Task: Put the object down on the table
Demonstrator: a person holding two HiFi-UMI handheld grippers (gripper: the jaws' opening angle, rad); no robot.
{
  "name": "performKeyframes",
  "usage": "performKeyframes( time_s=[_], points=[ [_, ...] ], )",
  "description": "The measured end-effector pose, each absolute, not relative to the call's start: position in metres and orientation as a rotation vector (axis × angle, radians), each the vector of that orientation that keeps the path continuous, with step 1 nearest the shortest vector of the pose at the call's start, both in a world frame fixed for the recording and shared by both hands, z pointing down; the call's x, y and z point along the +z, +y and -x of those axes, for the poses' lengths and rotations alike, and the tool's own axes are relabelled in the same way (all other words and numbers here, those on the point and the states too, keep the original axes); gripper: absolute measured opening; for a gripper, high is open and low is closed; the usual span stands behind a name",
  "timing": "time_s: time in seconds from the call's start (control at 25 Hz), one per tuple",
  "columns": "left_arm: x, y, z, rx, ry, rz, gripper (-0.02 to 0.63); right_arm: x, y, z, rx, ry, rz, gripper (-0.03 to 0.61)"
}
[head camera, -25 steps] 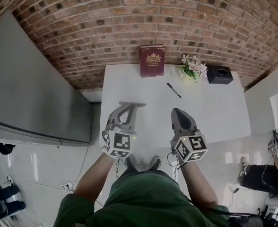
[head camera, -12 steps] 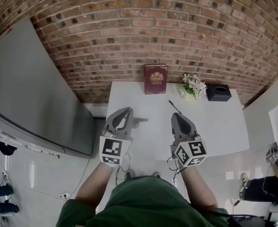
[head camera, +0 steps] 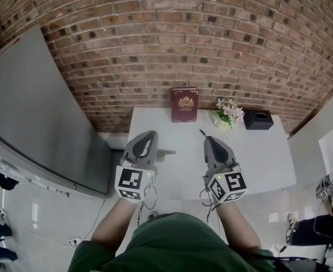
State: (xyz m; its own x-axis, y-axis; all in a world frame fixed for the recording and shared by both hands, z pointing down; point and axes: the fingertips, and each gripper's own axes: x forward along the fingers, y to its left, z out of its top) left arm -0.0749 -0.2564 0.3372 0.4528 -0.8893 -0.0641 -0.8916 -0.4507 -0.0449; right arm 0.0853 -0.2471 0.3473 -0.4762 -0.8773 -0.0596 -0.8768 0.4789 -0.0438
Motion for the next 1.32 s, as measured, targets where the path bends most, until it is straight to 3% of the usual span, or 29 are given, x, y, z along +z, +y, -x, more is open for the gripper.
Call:
performKeyframes(
  time_s=[1.32],
  points=[
    [0.344, -0.278, 0.086, 0.070, 1.616, 2.664, 0.017, 0.350, -0.265, -0.073, 0.001, 2.660, 1.574, 0.002]
  ],
)
